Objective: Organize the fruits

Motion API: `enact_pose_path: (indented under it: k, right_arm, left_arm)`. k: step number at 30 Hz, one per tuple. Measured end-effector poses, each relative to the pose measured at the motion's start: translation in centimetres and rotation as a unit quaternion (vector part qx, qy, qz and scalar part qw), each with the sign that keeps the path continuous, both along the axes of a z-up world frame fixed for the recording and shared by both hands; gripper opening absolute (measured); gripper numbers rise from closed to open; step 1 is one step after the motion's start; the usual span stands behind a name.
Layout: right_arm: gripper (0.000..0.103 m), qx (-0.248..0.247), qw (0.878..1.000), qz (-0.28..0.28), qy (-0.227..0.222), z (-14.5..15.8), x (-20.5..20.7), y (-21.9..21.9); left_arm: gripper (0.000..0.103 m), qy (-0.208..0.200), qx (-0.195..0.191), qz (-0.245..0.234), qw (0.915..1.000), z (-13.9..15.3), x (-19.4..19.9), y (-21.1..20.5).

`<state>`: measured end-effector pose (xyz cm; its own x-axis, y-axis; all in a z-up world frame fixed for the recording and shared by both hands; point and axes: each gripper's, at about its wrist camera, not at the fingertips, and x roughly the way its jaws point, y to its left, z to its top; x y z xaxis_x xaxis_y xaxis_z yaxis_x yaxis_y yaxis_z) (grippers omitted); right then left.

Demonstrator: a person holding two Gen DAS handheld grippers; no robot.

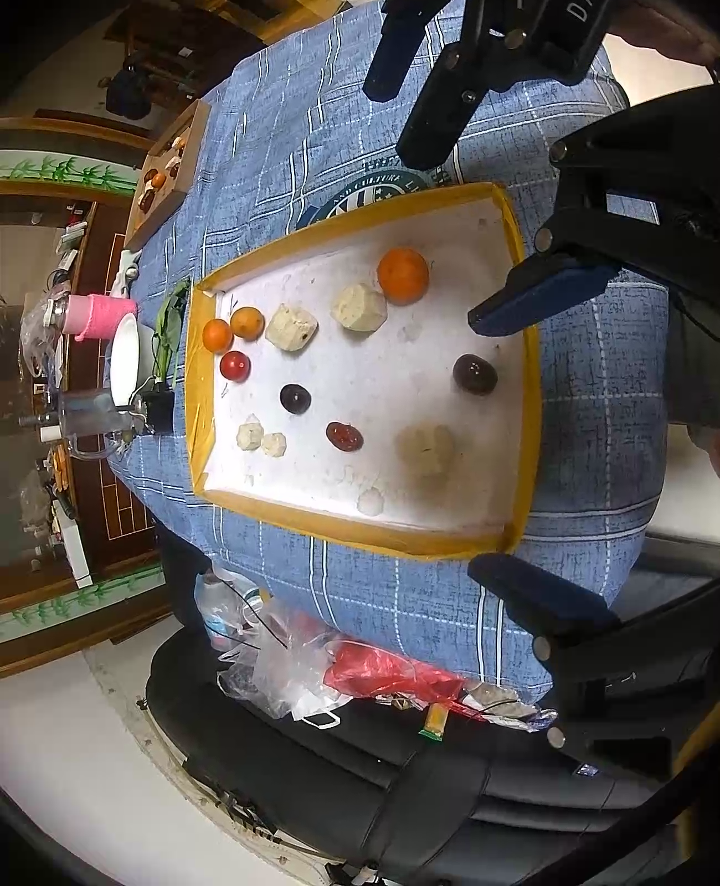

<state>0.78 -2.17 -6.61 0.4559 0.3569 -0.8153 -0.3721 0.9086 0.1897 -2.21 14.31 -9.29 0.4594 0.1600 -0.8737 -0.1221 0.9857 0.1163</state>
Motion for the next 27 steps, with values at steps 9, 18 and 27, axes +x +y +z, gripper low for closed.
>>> enact_pose_path:
  k: [9,18,27]
  right_arm:
    - [0.077,-0.002,1.000,-0.001,0.008,-0.6,0.5,0.5]
    - [0.077,-0.007,1.000,0.000,0.010,-1.0,0.7,1.1]
    - [0.077,-0.007,1.000,0.001,0.014,-1.3,0.9,1.2]
  left_arm:
    - [0.082,0.013,-0.014,0.006,0.9998,-1.4,0.6,0.9]
    - [0.083,0.023,-0.010,0.007,0.9997,-2.8,1.5,1.4]
    - [0.083,0.014,-0.002,0.010,0.9998,-2.8,1.2,1.5]
